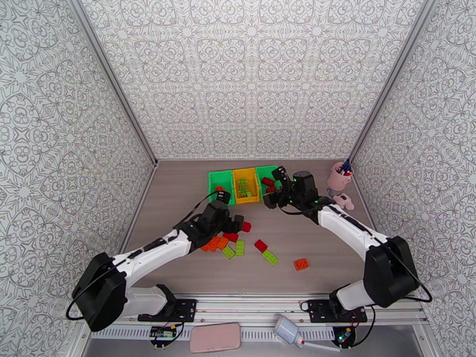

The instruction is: Sort the legos into containers by color

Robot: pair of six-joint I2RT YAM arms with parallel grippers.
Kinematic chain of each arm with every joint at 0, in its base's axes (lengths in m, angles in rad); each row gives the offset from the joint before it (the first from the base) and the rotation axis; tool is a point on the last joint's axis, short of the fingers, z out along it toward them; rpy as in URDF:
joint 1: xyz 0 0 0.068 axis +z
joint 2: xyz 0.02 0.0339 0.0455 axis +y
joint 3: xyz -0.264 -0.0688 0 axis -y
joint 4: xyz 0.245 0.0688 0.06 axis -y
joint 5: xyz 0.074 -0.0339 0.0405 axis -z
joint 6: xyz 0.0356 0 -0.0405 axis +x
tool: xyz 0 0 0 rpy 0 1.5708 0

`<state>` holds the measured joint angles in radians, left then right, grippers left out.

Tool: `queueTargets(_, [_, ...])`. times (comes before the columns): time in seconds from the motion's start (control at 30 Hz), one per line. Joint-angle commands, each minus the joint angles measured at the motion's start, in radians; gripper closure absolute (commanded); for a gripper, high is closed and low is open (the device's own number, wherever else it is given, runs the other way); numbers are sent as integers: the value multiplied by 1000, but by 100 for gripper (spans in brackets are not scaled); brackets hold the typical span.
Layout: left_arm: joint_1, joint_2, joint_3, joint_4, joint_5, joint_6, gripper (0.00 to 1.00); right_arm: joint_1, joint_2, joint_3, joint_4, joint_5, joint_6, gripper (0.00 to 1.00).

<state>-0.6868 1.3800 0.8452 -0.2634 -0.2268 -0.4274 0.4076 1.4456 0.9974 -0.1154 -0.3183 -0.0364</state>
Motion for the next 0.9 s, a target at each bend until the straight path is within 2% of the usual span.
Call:
queueTargets(0.0, [12,71,69,-165,-22,-103,6,19,-80,-71,40,-77,-39,9])
queueTargets(0.1, [23,144,103,-185,21,-118,14,23,-116,-102,28,-70,-37,9])
queueTargets(0.33, [29,279,163,-203,71,-131,22,23,-139,-112,7,-44,-42,9])
queueTargets(0.87, [44,395,179,-155,82,-150,19,23,-125,-108,10,-54,-28,8])
